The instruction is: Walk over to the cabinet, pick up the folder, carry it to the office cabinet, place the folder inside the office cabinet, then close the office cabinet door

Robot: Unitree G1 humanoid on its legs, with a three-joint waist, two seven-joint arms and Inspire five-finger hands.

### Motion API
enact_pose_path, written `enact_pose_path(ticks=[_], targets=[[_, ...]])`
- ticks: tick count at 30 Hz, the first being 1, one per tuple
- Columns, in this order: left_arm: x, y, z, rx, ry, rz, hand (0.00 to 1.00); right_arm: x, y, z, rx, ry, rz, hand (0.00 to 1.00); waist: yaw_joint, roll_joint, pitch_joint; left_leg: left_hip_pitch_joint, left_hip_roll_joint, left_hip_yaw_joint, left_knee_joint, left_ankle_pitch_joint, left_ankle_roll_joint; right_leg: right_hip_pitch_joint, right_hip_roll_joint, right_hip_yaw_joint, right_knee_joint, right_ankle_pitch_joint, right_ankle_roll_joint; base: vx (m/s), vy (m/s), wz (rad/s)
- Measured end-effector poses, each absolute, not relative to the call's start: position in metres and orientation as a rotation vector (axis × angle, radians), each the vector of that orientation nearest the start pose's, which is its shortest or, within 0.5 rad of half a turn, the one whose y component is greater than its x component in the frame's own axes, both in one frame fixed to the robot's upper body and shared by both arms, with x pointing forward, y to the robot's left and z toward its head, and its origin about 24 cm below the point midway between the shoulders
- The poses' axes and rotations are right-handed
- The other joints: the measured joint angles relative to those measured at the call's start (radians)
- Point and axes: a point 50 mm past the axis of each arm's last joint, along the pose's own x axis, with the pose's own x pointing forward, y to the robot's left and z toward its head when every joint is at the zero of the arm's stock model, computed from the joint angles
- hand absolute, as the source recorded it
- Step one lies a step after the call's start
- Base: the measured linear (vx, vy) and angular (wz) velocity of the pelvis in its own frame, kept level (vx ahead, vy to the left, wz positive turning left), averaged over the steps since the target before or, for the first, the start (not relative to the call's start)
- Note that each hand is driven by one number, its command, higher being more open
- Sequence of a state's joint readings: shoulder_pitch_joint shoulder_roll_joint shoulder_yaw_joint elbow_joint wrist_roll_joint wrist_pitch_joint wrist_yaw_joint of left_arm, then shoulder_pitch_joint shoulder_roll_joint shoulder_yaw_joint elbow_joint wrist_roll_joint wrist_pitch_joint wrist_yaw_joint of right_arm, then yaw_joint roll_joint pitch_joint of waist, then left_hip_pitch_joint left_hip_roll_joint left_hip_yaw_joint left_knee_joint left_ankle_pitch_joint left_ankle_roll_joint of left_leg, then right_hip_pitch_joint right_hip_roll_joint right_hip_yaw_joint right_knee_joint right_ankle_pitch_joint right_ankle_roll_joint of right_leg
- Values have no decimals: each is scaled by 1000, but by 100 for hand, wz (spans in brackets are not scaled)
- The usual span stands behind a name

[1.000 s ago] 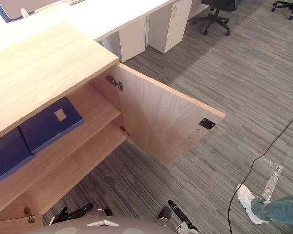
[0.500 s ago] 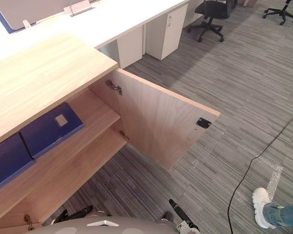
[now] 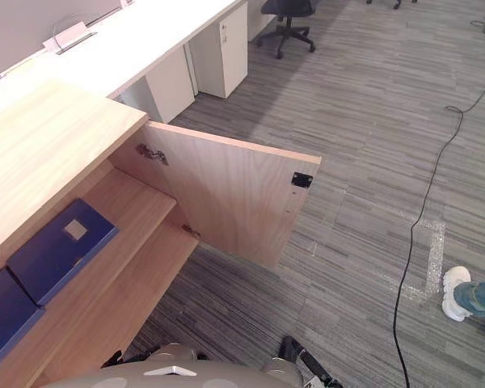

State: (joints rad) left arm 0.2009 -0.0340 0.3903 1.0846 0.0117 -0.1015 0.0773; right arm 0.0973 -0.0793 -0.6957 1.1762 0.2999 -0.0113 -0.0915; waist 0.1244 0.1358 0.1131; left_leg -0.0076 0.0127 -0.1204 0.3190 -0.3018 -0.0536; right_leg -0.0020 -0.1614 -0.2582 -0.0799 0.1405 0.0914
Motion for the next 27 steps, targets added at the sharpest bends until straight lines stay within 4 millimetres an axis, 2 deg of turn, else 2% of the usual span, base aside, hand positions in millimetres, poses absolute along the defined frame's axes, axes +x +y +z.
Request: enact_pose_path(ticks=[2, 6, 9, 12, 15, 16, 19, 21, 22, 24, 25, 27], targets=[[33, 187, -171, -195, 1176, 507, 100, 32, -249, -165, 517, 1089, -962, 100, 7, 5, -3, 10, -1, -9, -13, 10, 5, -4, 1, 9, 0, 0, 0, 85, -34, -17], [39, 184, -170, -217, 1147, 528, 100, 50, -244, -162, 478, 1052, -875, 100, 10, 3, -8, 20, -3, -16, -53, 43, 10, -20, 0, 25, 0, 0, 0, 11, -44, -13], [40, 184, -170, -218, 1140, 531, 100, 54, -242, -162, 461, 1053, -847, 100, 11, -5, -13, 35, -1, -11, -68, 50, 9, -20, 3, 43, -6, 1, -2, -73, -16, -11], [39, 184, -170, -219, 1140, 536, 100, 54, -239, -163, 457, 1061, -835, 100, 11, -15, -18, 55, 4, -2, -99, 49, 9, -22, 5, 55, -6, 2, -4, -73, 4, -15], [36, 192, -169, -222, 1139, 585, 100, 54, -237, -163, 464, 1061, -846, 100, 12, -42, -25, 68, 16, 30, -123, 49, 9, -33, 11, 73, -6, 6, -9, -76, -4, -28], [33, 195, -169, -220, 1141, 600, 100, 55, -239, -163, 468, 1059, -852, 100, 11, -51, -33, 74, 16, 37, -132, 48, 7, -35, 14, 75, -6, 6, -10, -41, -10, -19], [31, 197, -169, -226, 1143, 617, 100, 60, -268, -152, 466, 986, -939, 100, 11, -56, -41, 86, 28, 61, -153, 47, 5, -44, 17, 75, -6, 8, -14, -2, -6, -25], [30, 200, -168, -219, 1144, 627, 100, 81, -318, -124, 372, 832, -1021, 100, 8, -42, -53, 87, 33, 72, -165, 46, 4, -56, 22, 71, -6, 8, -18, 53, 4, -21], [31, 201, -168, -211, 1142, 622, 100, 88, -331, -115, 343, 786, -1034, 100, 8, -38, -56, 86, 33, 71, -166, 47, 4, -59, 24, 70, -6, 7, -20, 93, 14, -8], [33, 205, -167, -178, 1136, 606, 100, 124, -377, -67, 220, 579, -1057, 100, 7, -22, -67, 83, 34, 62, -160, 53, 0, -68, 31, 70, -6, 10, -20, 125, 11, -6], [33, 205, -167, -176, 1135, 607, 100, 135, -385, -53, 192, 525, -1055, 100, 7, -20, -69, 82, 34, 55, -155, 53, 0, -68, 32, 72, -6, 11, -19, 123, 0, -8], [34, 210, -166, -162, 1124, 610, 100, 180, -399, -1, 53, 325, -1000, 100, 10, -17, -71, 70, 31, 28, -128, 53, 0, -67, 34, 78, -6, 12, -18, 94, -2, -9]])
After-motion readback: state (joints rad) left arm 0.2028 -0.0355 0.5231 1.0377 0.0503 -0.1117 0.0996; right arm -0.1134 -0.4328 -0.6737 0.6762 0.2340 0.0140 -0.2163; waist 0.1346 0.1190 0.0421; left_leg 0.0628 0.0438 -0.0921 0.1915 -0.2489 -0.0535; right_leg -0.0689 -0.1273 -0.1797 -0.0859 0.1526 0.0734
